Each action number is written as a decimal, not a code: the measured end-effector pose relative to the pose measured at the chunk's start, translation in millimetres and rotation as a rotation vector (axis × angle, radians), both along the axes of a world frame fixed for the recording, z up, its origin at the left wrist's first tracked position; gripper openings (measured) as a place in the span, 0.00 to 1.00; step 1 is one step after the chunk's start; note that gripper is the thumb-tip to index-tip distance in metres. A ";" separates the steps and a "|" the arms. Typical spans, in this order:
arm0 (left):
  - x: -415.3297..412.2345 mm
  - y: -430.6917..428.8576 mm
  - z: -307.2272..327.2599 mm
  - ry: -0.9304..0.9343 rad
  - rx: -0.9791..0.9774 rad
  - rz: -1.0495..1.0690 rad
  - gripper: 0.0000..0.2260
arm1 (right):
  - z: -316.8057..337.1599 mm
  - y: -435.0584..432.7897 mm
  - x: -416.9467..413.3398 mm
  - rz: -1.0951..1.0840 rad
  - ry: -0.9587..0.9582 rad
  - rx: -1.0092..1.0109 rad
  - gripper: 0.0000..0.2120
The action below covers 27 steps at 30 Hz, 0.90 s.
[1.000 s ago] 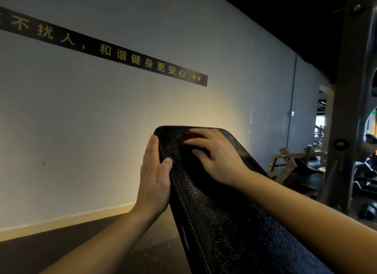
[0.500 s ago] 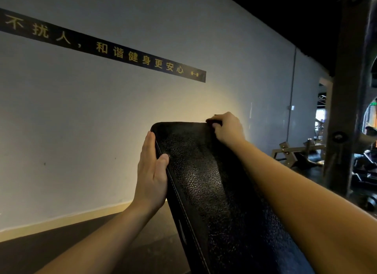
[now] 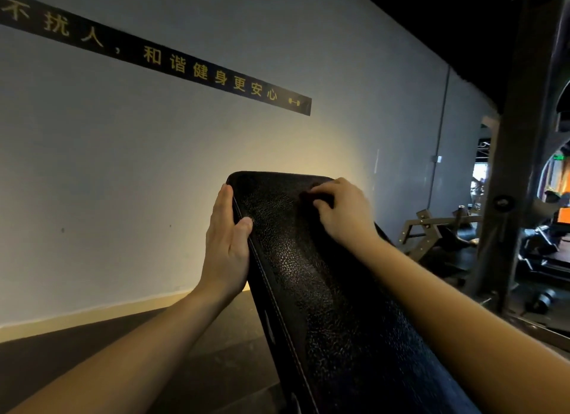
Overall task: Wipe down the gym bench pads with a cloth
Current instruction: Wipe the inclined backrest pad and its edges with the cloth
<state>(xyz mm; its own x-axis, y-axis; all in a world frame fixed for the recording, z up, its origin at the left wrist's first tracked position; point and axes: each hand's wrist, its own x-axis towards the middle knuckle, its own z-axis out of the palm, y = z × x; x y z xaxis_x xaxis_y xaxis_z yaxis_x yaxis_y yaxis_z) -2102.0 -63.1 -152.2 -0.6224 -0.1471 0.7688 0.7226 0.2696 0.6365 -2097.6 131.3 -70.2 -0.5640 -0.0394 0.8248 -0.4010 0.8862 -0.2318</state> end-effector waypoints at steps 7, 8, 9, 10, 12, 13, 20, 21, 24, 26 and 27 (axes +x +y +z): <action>9.6 -0.2 4.4 -0.041 -0.051 0.015 0.32 | -42.7 57.1 58.9 0.100 0.039 0.250 0.12; 15.2 -0.4 7.8 -0.047 -0.074 0.023 0.32 | -34.8 75.1 46.2 -0.007 -0.010 0.091 0.12; 19.5 -0.8 11.5 -0.047 -0.096 0.030 0.31 | -32.1 82.0 40.2 -0.093 -0.047 -0.039 0.12; 25.2 -1.4 15.3 -0.059 -0.113 0.041 0.29 | -36.6 76.2 42.2 -0.127 -0.070 -0.081 0.12; 31.4 -3.2 20.0 -0.095 -0.138 0.082 0.20 | -58.6 41.7 75.5 -0.007 -0.029 0.063 0.12; 34.3 -3.3 21.8 -0.111 -0.155 0.100 0.16 | -73.6 26.6 101.2 0.148 -0.008 0.187 0.12; 87.3 6.8 4.1 -0.112 -0.106 0.090 0.19 | -76.1 89.2 93.0 -0.199 -0.089 -0.126 0.12; 91.5 6.4 -1.1 -0.112 -0.133 0.085 0.21 | -84.3 71.3 103.0 -0.192 -0.075 -0.087 0.12; 98.0 0.5 -9.6 -0.168 -0.169 0.048 0.24 | -111.2 22.7 163.4 0.225 0.007 0.207 0.12; 103.0 -6.9 -11.6 -0.213 -0.171 0.017 0.24 | -114.2 37.3 177.3 0.395 -0.015 0.396 0.12; 107.2 -10.3 -13.7 -0.227 -0.189 0.020 0.25 | -112.9 53.2 174.1 0.351 -0.023 0.378 0.12</action>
<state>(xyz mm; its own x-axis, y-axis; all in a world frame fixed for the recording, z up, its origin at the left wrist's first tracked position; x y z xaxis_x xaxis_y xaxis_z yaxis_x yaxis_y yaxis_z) -1994.8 -73.4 -165.9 -0.7797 -0.0283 0.6255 0.5613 0.4112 0.7182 -1923.5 184.5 -183.1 -0.4806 -0.5230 0.7039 -0.6881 0.7225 0.0670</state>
